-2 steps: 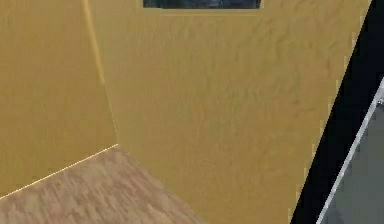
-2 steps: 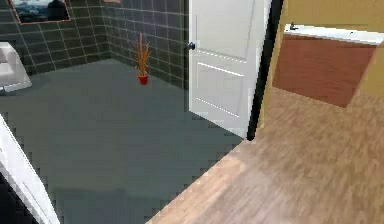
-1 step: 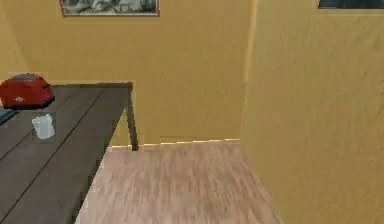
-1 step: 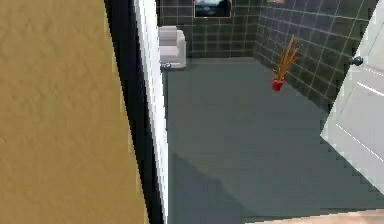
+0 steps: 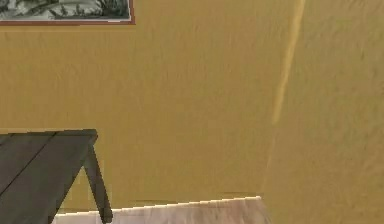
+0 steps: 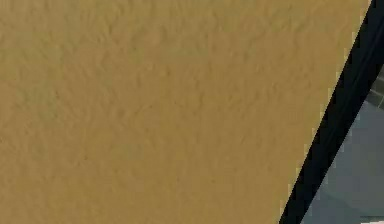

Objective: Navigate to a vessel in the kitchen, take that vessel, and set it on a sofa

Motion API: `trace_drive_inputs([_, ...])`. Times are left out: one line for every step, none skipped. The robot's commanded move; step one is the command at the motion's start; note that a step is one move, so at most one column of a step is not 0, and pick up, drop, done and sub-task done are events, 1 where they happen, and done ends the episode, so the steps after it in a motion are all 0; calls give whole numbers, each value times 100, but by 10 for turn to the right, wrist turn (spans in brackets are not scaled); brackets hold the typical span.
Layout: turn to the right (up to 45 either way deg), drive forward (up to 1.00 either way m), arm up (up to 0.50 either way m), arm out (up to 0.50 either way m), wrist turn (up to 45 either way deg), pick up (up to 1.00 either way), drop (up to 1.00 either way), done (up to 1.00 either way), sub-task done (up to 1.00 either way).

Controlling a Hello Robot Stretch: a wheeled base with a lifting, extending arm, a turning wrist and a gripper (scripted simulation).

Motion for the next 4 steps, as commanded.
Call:
trace_drive_inputs([-450, 0, 0, 0, 0, 0, 0, 0, 0])
trace_drive_inputs([-450, 0, 0, 0, 0, 0, 0, 0, 0])
trace_drive_inputs([-450, 0, 0, 0, 0, 0, 0, 0, 0])
trace_drive_inputs([-270, 0, 0, 0, 0, 0, 0, 0, 0])
